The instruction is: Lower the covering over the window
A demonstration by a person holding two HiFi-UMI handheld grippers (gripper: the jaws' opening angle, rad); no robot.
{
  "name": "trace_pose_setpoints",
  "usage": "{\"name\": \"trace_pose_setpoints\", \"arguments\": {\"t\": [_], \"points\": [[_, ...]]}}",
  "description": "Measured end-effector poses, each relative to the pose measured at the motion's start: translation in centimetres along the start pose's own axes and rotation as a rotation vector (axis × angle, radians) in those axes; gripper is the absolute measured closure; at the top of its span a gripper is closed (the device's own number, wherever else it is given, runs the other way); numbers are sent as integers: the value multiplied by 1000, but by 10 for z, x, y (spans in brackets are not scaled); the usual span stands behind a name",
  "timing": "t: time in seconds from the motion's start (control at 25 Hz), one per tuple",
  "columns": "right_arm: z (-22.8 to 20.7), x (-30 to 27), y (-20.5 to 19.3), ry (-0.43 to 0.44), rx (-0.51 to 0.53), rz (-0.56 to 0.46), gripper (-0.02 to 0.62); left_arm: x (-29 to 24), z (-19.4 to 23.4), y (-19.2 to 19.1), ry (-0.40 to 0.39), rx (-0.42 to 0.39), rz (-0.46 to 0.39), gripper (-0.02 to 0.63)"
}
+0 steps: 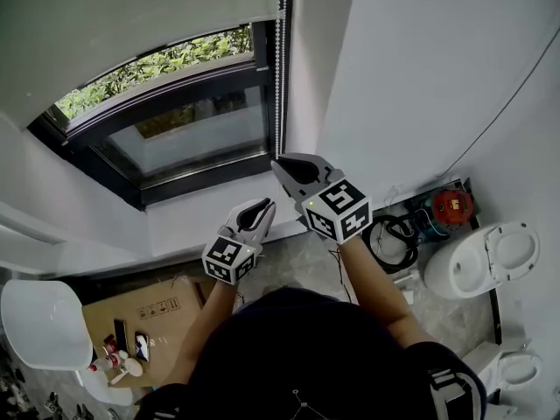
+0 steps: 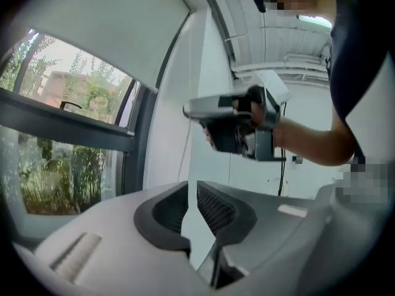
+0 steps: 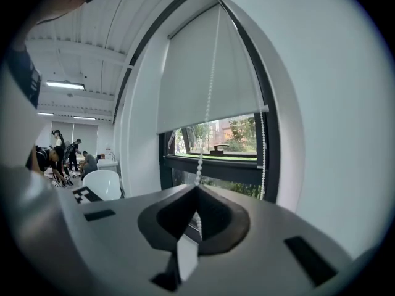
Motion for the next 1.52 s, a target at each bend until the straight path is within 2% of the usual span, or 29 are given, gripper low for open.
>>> {"name": "trace_pose_setpoints", "arguments": {"t": [0.2,0.48,0.64,0.84,1.0,1.12,1.52], "points": [[-1,0,-7,-4,-4,23,583,16,4,63,30,-56,-132,575],[12,-12,-60,26,-48,145,583,19,1,111,28,-117,-189,574],[18,-18,-87,50,-68,195,583,12,0,118,25,-147,-185,571],[24,-24,-125,61,-71,284,583,4,0,117,5,-131,-177,510],[32,-27,-156,74,-66,358,583,-4,1,115,-3,-139,-131,503],[37,-29,-177,92,-81,406,583,-6,1,117,-9,-139,-132,503],[41,-30,-188,102,-85,435,583,-6,-2,144,-27,-163,-188,503]]}}
Point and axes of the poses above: the fingertips, and each gripper's own axes: x backward along the fingers, z to its left, y out of its top, the point moved 5 cm from there along x, backward along the fingers, and after that the axes turned 4 degrees about z, right-handed, at the moved point
